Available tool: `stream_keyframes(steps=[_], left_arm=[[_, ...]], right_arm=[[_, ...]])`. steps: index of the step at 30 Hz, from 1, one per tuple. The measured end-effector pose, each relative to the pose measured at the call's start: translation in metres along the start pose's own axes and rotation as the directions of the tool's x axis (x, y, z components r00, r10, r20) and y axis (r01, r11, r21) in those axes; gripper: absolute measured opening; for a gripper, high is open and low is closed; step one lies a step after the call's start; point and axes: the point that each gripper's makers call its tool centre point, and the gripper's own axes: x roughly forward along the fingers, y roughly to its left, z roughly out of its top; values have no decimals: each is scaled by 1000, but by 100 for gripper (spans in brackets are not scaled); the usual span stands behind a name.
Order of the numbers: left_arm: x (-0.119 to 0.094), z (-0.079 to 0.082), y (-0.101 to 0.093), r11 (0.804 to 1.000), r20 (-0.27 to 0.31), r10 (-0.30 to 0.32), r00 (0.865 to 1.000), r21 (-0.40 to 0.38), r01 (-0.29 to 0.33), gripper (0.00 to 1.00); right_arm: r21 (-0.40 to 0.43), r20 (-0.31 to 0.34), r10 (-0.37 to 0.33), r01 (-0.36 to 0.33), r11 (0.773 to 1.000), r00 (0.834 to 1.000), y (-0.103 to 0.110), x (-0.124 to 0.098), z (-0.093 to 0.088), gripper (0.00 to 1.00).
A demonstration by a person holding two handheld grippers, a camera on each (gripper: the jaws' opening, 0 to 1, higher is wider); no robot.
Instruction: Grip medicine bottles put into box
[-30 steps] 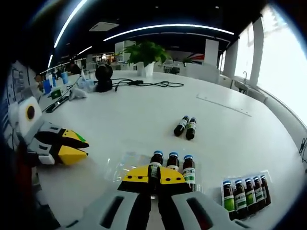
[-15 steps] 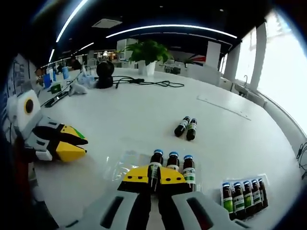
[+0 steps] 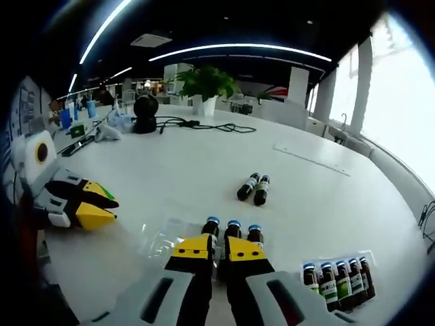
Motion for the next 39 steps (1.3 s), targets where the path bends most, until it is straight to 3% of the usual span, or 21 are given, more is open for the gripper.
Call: stream_keyframes(steps=[11, 20, 39], left_arm=[[0, 1, 0, 1000, 1, -1, 1000, -1, 1, 4], [0, 1, 0, 1000, 1, -1, 1000, -2, 1, 4], [0, 0, 0, 1000, 2, -3, 1000, -4, 3, 4]], right_arm=[[-8, 18, 8, -8, 1000, 1000, -2, -2, 3, 5], [18, 65, -5, 4, 1000, 998, -19, -5, 17, 5], [-20, 81, -28, 30, 999, 996, -50, 18, 45, 10]])
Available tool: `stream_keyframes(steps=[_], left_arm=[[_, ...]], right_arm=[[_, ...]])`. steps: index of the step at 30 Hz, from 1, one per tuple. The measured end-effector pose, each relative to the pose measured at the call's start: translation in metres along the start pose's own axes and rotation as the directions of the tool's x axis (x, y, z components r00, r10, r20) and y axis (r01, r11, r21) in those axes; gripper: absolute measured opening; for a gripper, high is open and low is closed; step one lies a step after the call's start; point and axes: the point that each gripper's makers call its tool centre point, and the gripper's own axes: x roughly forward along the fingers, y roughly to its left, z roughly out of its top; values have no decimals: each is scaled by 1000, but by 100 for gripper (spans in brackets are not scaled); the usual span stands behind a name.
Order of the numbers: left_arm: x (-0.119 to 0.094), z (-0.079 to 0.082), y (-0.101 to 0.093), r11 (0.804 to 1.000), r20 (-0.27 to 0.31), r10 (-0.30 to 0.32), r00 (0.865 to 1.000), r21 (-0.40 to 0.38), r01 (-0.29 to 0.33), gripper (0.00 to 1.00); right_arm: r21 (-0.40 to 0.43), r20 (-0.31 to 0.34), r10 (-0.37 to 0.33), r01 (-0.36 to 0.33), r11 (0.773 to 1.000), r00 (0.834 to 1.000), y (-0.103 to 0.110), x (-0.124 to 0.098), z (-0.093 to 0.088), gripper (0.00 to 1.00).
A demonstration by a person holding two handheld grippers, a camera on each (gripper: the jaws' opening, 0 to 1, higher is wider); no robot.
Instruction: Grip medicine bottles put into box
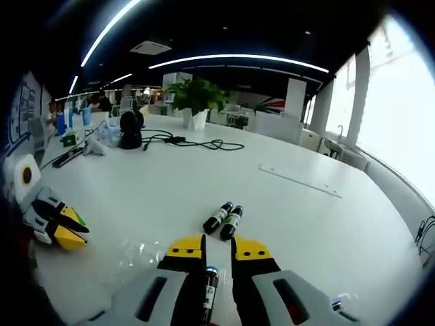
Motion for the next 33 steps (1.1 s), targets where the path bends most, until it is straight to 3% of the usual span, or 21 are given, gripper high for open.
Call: stream_keyframes(steps=[16, 33], left_arm=[[0, 1, 0, 1000, 4, -1, 1000, -4, 1, 4], [1, 1, 0, 1000, 4, -1, 1000, -4, 1, 4]], right_arm=[[-17, -52, -3, 2, 1000, 999, -13, 39, -2, 11], [25, -88, -11, 13, 1000, 996, -19, 69, 2, 12]])
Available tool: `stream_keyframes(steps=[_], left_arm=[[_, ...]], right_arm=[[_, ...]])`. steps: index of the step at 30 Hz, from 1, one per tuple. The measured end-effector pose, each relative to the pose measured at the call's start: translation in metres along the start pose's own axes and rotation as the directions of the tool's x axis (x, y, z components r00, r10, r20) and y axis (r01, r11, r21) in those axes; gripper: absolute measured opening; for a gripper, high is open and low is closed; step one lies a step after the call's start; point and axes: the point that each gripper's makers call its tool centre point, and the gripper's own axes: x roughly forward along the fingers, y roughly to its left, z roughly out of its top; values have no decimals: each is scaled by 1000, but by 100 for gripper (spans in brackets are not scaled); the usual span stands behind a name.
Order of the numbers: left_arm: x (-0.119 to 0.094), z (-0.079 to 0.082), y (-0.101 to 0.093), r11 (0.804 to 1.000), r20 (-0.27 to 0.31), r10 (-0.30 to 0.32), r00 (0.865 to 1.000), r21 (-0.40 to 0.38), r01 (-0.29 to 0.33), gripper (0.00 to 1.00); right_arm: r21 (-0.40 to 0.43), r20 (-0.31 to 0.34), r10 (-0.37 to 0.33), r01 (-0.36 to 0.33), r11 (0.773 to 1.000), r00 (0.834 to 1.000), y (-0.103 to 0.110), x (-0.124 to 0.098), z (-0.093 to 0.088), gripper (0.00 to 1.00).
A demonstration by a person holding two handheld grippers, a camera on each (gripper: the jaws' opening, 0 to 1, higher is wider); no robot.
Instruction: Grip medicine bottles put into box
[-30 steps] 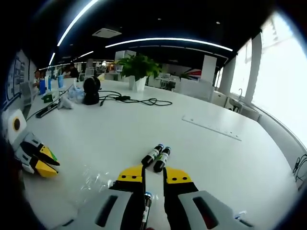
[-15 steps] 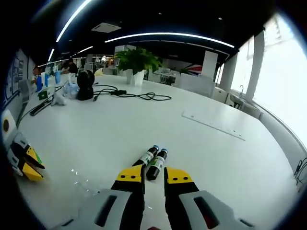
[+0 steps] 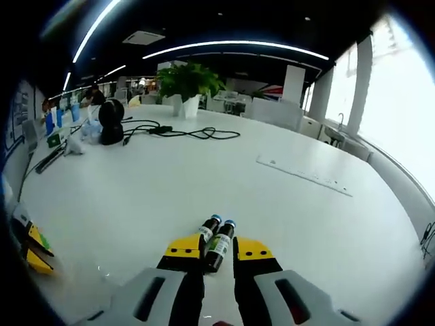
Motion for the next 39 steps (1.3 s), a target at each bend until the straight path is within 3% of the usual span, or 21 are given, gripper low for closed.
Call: stream_keyframes(steps=[22, 26, 39], left_arm=[[-1, 0, 1, 1000, 1, 0, 1000, -1, 0, 4], [-1, 0, 0, 1000, 0, 0, 1000, -1, 0, 4], [-1, 0, 0, 1000, 1, 0, 1000, -1, 0, 4]], right_arm=[[52, -99, -16, 21, 998, 995, -5, 22, -30, 9], [86, -99, -5, 14, 996, 995, -4, 19, -32, 8], [82, -90, 0, 7, 997, 996, -4, 14, -29, 7]])
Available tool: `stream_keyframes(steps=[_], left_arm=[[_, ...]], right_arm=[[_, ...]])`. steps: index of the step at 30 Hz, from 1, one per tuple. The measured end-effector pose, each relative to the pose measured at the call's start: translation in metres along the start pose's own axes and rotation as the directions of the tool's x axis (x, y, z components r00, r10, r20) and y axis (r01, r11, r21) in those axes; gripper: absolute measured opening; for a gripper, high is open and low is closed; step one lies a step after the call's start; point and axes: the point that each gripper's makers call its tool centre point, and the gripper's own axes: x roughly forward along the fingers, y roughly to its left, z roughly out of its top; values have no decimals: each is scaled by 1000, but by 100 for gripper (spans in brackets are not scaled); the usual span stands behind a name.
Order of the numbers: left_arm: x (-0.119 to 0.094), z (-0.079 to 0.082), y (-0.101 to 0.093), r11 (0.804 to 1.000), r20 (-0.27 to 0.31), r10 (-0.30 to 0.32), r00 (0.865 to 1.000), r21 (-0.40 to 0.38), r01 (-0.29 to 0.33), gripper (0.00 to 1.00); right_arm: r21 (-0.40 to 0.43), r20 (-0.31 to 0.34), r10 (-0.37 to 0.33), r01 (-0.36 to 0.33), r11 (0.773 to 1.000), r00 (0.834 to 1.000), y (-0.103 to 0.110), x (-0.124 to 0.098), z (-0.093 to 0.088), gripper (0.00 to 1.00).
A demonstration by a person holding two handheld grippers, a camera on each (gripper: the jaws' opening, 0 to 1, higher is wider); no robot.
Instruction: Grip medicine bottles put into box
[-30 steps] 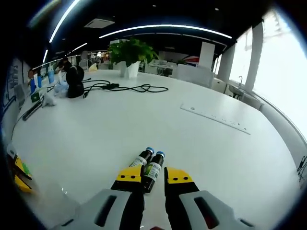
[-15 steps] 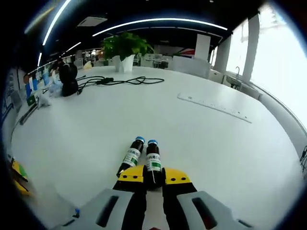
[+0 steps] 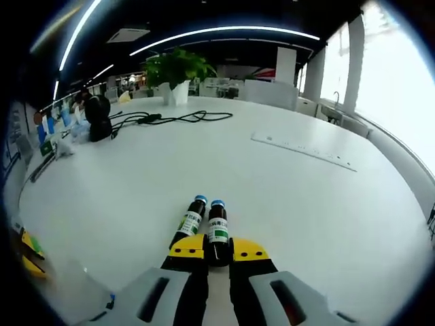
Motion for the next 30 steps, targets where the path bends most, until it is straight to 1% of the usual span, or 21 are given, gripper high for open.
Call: stream_keyframes(steps=[12, 17, 23, 30], left_arm=[[0, 0, 1, 1000, -1, 2, 1000, 1, -2, 4], [0, 0, 1, 1000, -1, 1, 1000, 1, -1, 4], [0, 0, 1, 1000, -1, 1, 1000, 1, -1, 4], [0, -1, 0, 1000, -3, 2, 1000, 3, -2, 4]], right_arm=[[-18, 24, -9, 9, 1000, 1000, -5, -9, 4, 6], [-6, 41, -8, 9, 1000, 999, -6, -16, 6, 6], [-4, 83, -1, 2, 1000, 997, 0, -34, 12, 6], [-35, 140, 21, -16, 999, 990, 16, -64, 23, 6]])
